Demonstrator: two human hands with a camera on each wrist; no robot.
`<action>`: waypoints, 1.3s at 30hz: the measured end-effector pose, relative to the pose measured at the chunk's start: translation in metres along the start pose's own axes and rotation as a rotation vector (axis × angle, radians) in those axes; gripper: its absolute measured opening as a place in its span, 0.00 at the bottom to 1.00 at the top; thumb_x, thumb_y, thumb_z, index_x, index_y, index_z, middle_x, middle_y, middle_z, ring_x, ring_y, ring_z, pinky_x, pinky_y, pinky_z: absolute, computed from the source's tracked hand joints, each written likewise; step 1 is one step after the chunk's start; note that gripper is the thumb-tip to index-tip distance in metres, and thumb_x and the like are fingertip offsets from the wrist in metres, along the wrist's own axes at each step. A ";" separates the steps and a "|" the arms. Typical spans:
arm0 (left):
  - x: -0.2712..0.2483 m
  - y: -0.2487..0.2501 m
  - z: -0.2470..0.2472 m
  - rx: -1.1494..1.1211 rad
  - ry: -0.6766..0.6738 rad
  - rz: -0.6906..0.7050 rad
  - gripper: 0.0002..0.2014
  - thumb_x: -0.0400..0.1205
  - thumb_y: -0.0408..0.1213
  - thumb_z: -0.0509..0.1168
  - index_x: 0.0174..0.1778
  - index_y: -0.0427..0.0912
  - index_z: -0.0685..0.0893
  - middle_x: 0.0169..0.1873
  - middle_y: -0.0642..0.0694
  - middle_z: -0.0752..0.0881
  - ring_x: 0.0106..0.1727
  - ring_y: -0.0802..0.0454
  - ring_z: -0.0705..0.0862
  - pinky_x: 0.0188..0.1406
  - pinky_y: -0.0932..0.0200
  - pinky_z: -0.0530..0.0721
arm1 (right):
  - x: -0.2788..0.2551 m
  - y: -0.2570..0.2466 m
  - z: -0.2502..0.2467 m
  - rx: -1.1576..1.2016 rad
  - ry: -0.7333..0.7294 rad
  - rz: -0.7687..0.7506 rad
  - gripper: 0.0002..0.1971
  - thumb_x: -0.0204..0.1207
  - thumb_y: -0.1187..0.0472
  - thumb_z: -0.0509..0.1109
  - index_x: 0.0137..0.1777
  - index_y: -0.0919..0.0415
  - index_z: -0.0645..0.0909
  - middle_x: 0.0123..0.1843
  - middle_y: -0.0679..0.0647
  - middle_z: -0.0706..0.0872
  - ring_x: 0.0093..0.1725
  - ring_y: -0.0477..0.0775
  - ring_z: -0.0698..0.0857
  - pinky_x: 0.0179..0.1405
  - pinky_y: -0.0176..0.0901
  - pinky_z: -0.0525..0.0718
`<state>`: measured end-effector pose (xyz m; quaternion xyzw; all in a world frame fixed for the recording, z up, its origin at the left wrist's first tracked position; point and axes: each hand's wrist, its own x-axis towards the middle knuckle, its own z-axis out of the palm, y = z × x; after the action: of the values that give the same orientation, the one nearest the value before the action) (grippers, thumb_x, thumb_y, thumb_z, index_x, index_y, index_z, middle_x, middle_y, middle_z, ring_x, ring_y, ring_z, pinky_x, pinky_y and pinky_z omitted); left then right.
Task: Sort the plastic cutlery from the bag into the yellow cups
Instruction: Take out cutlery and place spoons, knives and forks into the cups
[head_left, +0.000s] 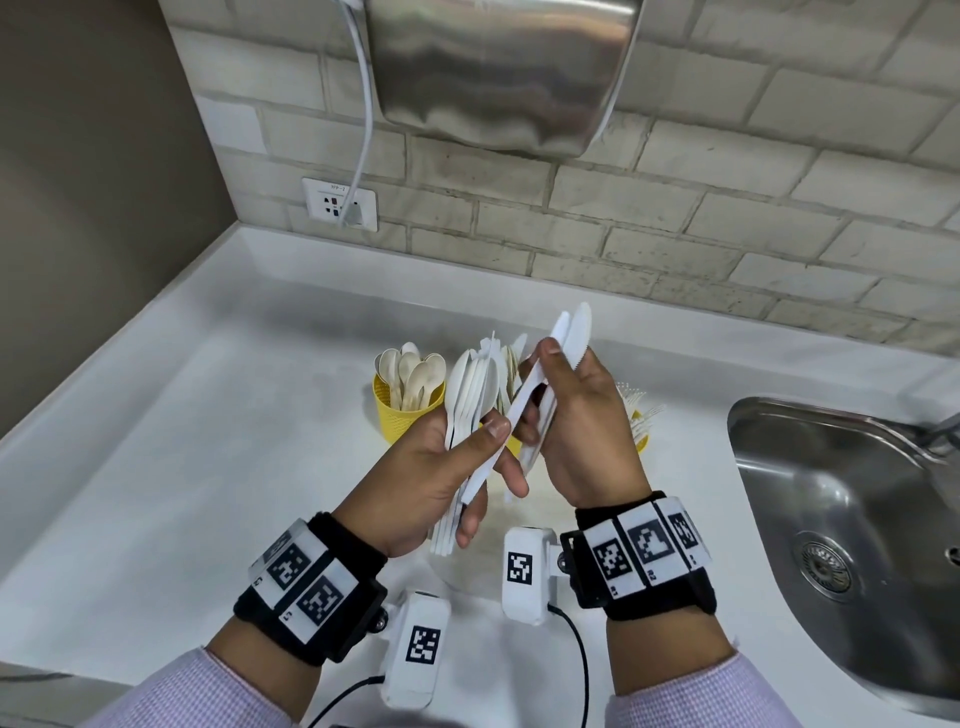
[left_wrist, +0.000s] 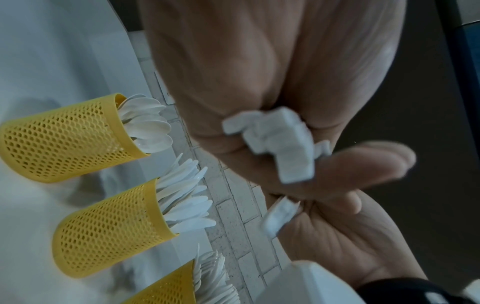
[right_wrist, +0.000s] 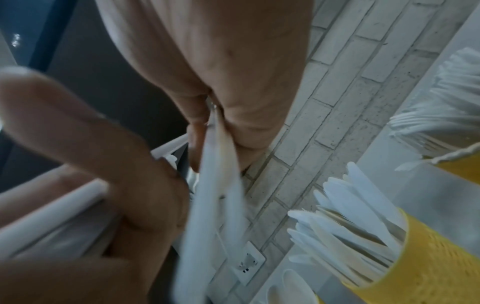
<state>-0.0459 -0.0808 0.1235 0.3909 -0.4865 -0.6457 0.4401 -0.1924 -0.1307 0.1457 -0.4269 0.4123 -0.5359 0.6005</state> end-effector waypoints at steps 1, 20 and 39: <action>0.000 -0.001 0.000 -0.013 -0.003 -0.004 0.17 0.89 0.48 0.62 0.62 0.37 0.81 0.38 0.33 0.89 0.13 0.49 0.70 0.18 0.62 0.75 | 0.001 0.000 -0.001 0.045 0.024 -0.015 0.12 0.92 0.58 0.59 0.47 0.61 0.74 0.33 0.59 0.75 0.25 0.55 0.71 0.26 0.44 0.72; -0.002 -0.004 0.000 -0.055 -0.062 -0.028 0.13 0.89 0.45 0.63 0.45 0.40 0.73 0.25 0.40 0.77 0.12 0.54 0.62 0.16 0.66 0.67 | 0.002 -0.006 -0.016 -0.018 0.107 -0.187 0.14 0.91 0.57 0.62 0.44 0.58 0.83 0.26 0.51 0.65 0.22 0.49 0.61 0.22 0.39 0.61; -0.008 0.003 0.005 -0.054 -0.125 -0.025 0.12 0.85 0.52 0.68 0.42 0.48 0.83 0.24 0.42 0.75 0.13 0.54 0.64 0.16 0.63 0.73 | -0.004 -0.011 -0.015 0.140 -0.153 -0.092 0.03 0.82 0.64 0.72 0.47 0.60 0.82 0.24 0.49 0.67 0.19 0.45 0.59 0.19 0.35 0.58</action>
<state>-0.0478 -0.0722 0.1285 0.3440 -0.4904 -0.6871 0.4111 -0.2100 -0.1282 0.1515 -0.4421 0.3069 -0.5562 0.6332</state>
